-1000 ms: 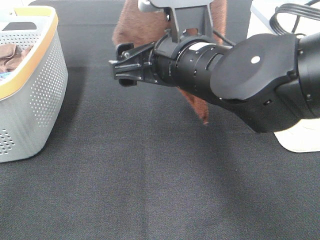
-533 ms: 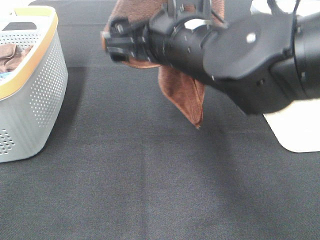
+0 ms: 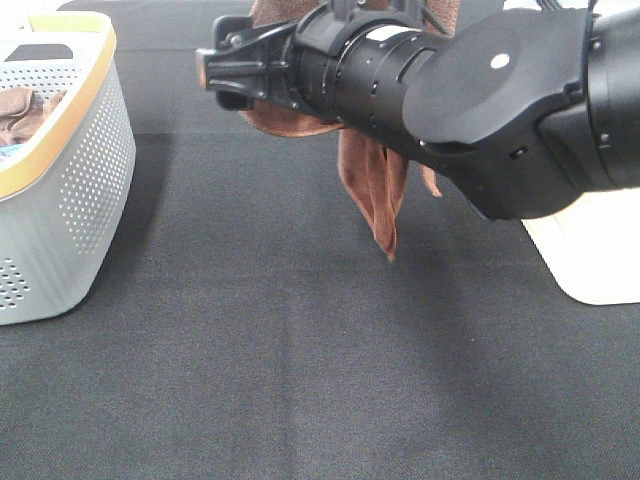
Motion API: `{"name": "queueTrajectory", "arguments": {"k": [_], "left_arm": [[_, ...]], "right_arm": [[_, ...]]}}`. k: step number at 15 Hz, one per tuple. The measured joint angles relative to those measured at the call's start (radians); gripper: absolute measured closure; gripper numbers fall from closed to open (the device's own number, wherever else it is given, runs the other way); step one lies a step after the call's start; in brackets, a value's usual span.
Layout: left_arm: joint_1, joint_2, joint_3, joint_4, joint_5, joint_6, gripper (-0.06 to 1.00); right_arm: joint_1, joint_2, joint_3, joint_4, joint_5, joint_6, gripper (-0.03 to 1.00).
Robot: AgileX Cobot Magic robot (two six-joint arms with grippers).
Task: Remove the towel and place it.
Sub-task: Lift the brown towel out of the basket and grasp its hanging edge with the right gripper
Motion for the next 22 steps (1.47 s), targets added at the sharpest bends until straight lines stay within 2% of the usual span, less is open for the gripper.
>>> {"name": "queueTrajectory", "arguments": {"k": [1, 2, 6, 8, 12, 14, 17, 19, 22], "left_arm": [[0.0, 0.0, 0.0, 0.0, 0.006, 0.0, 0.94], [0.0, 0.0, 0.0, 0.0, 0.006, 0.0, 0.94], [0.0, 0.0, 0.0, 0.006, 0.01, 0.0, 0.94], [0.0, 0.0, 0.0, 0.049, -0.005, 0.0, 0.94], [0.0, 0.0, 0.0, 0.2, -0.108, 0.0, 0.94], [0.0, 0.001, 0.0, 0.236, -0.132, 0.0, 0.94], [0.0, 0.031, 0.0, 0.248, -0.137, 0.0, 0.94], [0.0, 0.05, 0.0, 0.253, -0.137, 0.0, 0.94], [0.0, 0.057, 0.0, 0.253, -0.137, 0.0, 0.94]], "right_arm": [[0.0, 0.0, 0.0, 0.028, -0.012, -0.026, 0.17], [0.0, 0.0, 0.0, 0.028, -0.012, -0.026, 0.17], [0.0, 0.0, 0.0, 0.106, -0.019, -0.12, 0.34], [0.0, 0.0, 0.0, 0.116, -0.009, -0.145, 0.44], [0.0, 0.0, 0.0, 0.137, 0.086, -0.162, 0.46], [0.0, 0.0, 0.0, 0.136, 0.161, -0.163, 0.47], [0.0, 0.0, 0.0, -0.007, 0.325, -0.142, 0.47], [0.0, 0.0, 0.0, -0.158, 0.357, -0.073, 0.47], [0.0, 0.0, 0.0, -0.441, 0.351, 0.124, 0.47]]}}
